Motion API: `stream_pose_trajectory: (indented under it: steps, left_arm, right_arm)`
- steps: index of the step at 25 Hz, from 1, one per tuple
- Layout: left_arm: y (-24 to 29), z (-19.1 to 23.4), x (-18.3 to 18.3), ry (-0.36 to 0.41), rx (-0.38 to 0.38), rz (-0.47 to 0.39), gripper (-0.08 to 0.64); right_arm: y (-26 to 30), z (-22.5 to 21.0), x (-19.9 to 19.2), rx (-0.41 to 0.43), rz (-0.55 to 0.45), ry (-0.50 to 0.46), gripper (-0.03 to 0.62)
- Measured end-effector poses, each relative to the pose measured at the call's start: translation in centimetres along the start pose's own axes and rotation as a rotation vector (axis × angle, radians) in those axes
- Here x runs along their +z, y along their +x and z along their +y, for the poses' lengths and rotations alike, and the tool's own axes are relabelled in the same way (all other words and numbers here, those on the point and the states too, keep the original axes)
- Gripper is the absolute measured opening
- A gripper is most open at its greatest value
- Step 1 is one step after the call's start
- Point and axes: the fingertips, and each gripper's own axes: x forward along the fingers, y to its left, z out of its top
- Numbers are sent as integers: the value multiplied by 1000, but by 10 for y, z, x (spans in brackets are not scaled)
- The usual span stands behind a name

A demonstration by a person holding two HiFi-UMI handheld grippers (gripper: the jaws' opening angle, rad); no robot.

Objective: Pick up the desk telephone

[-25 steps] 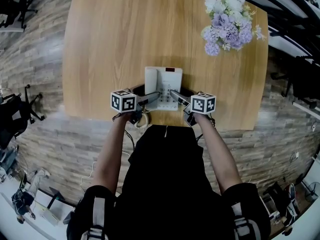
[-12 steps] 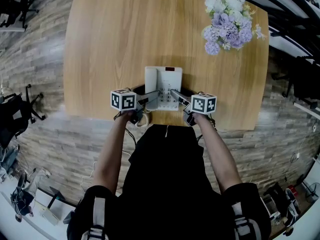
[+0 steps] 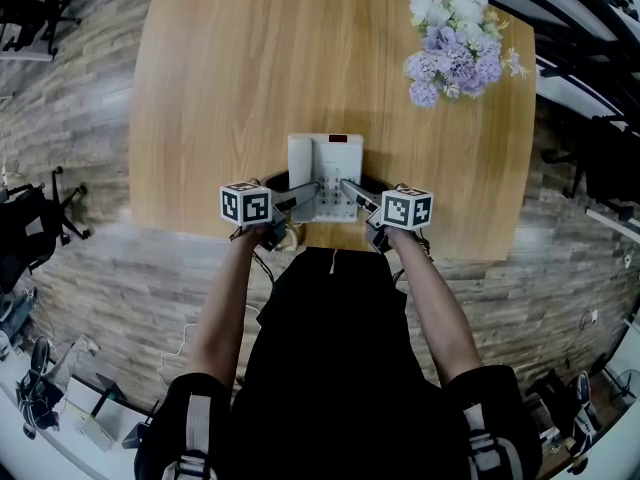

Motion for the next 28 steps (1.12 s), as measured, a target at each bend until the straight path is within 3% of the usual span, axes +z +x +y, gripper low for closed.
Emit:
stream_pose_trajectory:
  steps: [11,28]
  left_arm:
    - [-15,-23,4,49,8,-25,388]
    - [-57,-63,-30,60,-13,-100,388]
  right_arm:
    - [-14,23,2,16,-22,-42,242]
    - [-46,72,-30,13,-78,-127,238]
